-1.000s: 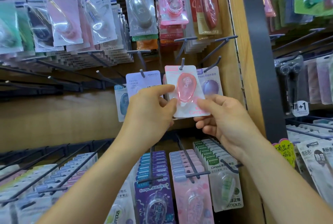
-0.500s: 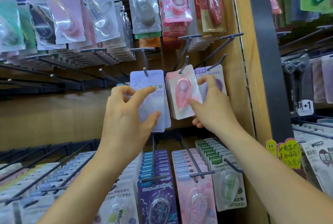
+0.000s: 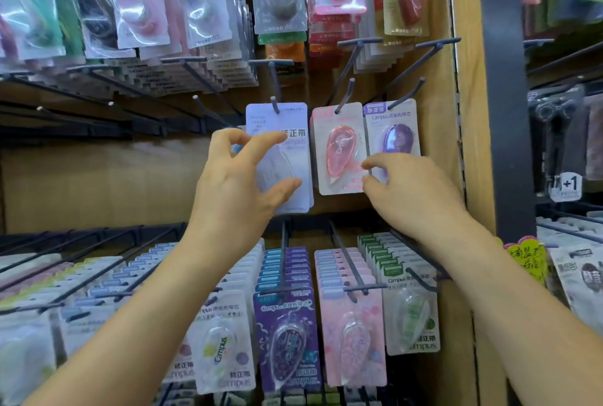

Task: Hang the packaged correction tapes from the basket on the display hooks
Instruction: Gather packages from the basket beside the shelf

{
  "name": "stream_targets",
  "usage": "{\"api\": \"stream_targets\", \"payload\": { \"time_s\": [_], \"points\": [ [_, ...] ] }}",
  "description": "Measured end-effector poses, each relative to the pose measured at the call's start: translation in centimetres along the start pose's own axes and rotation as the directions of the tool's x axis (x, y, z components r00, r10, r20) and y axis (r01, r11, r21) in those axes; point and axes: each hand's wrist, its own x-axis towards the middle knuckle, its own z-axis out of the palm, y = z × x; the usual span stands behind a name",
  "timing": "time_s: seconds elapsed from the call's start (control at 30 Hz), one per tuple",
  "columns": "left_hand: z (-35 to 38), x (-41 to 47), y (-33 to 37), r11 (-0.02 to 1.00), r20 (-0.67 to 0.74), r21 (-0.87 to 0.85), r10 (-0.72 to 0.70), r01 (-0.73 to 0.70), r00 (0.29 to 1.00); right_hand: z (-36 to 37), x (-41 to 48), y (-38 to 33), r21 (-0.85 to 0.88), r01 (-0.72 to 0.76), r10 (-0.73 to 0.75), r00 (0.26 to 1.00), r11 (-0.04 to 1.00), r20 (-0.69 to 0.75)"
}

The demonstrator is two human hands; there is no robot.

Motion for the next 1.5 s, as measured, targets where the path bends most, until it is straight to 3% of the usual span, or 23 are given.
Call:
{"api": "stream_targets", "payload": {
  "time_s": [0.2, 0.33, 0.53, 0.7, 0.97, 1.13, 1.23, 1.5],
  "points": [
    [-2.3, -2.8, -1.0, 1.0, -0.029, -0.002, 0.029, -0.03, 0.999, -1.2, -2.8, -2.3, 0.394, 0.198, -0.173, 0.98, 0.898, -0.098],
    [-5.5, -5.7, -2.7, 0.997, 0.041, 0.082, -0.002, -0.001, 0.999, -0.4, -5.3, -6.1, 0.54, 0.318, -0.402, 0.915, 0.78, 0.042],
    [-11.9, -12.0, -7.2, 0.955, 0.298, 0.277, -0.191, 0.106, 0.935, 3.1, -9.4, -13.1, 0.552, 0.426, -0.64, 0.717, 0.717, 0.277],
    [-19.0, -18.7, -11.4, 0.884, 0.467, 0.44, -0.374, 0.157, 0.802, 7.5, -14.0, -20.3, 0.497, 0.467, -0.682, 0.522, 0.731, 0.512],
    [-32.0, -33.7, -19.5, 0.716, 0.467, 0.626, -0.662, 0.31, 0.586, 18.6, -26.3, -32.6, 0.529, 0.501, -0.676, 0.168, 0.685, 0.717],
    [-39.6, -44.4, -22.9, 0.509, 0.334, 0.692, -0.855, 0.512, 0.397, 25.8, -35.0, -38.7, 0.609, 0.423, -0.684, 0.038, 0.671, 0.728],
    [-43.3, -50.4, -24.6, 0.339, 0.235, 0.741, -0.94, 0.58, 0.248, 29.9, -39.6, -42.1, 0.641, 0.37, -0.681, -0.029, 0.673, 0.731],
    [-48.9, -65.6, -28.5, -0.079, -0.014, 0.733, -0.995, 0.675, -0.102, 43.1, -51.8, -47.8, 0.647, 0.174, -0.617, -0.197, 0.743, 0.762]
  ]
}}
